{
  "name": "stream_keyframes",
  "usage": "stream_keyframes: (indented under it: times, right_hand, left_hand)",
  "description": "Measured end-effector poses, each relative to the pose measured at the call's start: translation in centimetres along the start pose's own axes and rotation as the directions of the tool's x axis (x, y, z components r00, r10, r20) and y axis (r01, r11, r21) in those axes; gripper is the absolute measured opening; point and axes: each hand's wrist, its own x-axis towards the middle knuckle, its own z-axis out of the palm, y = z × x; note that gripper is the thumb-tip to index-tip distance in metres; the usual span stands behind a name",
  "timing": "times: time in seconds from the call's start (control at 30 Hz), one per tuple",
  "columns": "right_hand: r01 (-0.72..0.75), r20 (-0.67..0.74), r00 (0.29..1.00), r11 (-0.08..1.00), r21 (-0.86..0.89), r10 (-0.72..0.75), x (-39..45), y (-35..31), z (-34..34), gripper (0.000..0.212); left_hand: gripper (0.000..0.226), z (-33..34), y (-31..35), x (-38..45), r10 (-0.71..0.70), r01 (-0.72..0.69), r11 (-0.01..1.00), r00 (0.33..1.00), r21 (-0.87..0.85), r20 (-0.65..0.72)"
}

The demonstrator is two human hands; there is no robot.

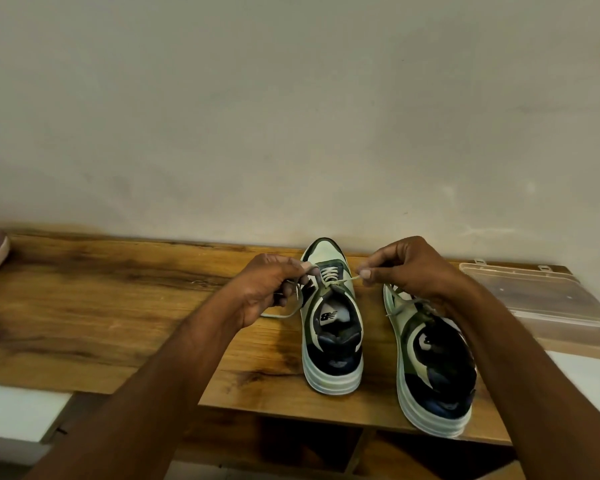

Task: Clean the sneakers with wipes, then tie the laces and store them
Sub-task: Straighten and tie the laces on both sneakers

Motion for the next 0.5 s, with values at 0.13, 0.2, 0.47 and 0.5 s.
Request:
stream_keyframes:
  times: [0.13, 0.2, 0.47, 0.5]
  right_hand:
    - [-0.099, 0.037, 0.993, 0.966, -0.239, 0.111, 0.1, 0.2, -1.0, 0.007]
    - [-0.125, 0.054, 0.988, 0.950, -0.288, 0.146, 0.1, 0.2, -1.2, 0.012]
    - [-0.016, 0.048, 0.999, 0.999, -0.040, 0.017, -0.3, -0.8, -0.9, 0.026]
    - [0.014, 0.027, 1.000, 0.997, -0.077, -0.012, -0.2, -0.7, -0.8, 0.023]
  left_hand:
    - [0.024, 0.2, 0.1, -0.2, 0.020, -0.021, 0.999, 0.999, -0.040, -0.030]
    - [0.027, 0.3, 0.2, -0.3, 0.052, -0.055, 0.997, 0.997, -0.048, -0.061]
    - [0.019, 0.9, 0.0, -0.3, 0.185, -0.187, 0.982, 0.981, -0.035, -0.058]
    - [0.019, 0.9, -0.1, -0.2, 0.189, -0.192, 0.981, 0.980, -0.041, -0.052]
